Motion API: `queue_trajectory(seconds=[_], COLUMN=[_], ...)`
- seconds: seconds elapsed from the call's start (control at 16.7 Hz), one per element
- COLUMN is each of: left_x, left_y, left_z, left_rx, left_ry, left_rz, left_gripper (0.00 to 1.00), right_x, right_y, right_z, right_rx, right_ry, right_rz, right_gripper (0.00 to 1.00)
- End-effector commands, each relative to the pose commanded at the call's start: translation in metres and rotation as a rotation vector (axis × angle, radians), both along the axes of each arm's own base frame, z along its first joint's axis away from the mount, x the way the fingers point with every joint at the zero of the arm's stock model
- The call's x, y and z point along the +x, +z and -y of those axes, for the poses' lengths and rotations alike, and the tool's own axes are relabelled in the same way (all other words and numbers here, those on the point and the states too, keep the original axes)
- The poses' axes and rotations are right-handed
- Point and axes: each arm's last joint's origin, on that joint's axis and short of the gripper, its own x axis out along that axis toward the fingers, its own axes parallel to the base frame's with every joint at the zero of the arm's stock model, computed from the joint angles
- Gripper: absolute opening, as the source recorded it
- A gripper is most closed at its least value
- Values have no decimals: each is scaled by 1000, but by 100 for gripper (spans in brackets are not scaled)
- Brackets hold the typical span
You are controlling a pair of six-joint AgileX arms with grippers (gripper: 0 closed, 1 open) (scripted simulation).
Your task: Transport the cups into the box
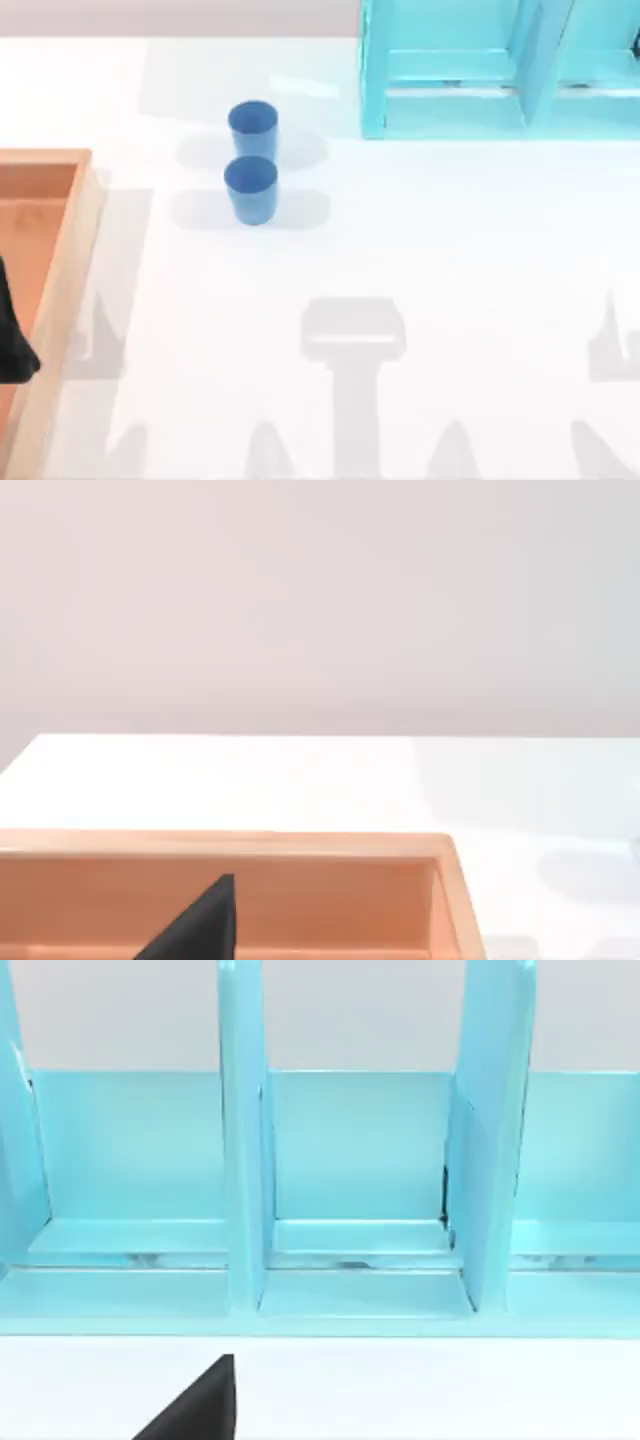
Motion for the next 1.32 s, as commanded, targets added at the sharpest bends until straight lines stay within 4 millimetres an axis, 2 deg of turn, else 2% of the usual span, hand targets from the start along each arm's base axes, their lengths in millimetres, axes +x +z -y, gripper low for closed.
queue_trajectory(seconds=[0.24, 0.42, 0.6, 0.78, 0.96, 1.08, 1.2, 1.32], left_x=[0, 1, 9, 27, 61, 91, 126, 162], left_y=[4, 25, 67, 122, 170, 197, 217, 228], left_z=[0, 3, 8, 15, 27, 39, 54, 72], left_rx=[-1, -10, -30, -54, -80, -95, -106, -113], left_ry=[-6, -42, -96, -156, -209, -237, -256, -265], left_rz=[-19, -93, -207, -331, -490, -600, -713, -825], left_gripper=[100, 100, 100, 100, 100, 100, 100, 100], right_x=[0, 0, 0, 0, 0, 0, 0, 0], right_y=[0, 0, 0, 0, 0, 0, 0, 0], right_z=[0, 0, 0, 0, 0, 0, 0, 0], right_rx=[0, 0, 0, 0, 0, 0, 0, 0], right_ry=[0, 0, 0, 0, 0, 0, 0, 0], right_rz=[0, 0, 0, 0, 0, 0, 0, 0], right_gripper=[100, 100, 100, 100, 100, 100, 100, 100])
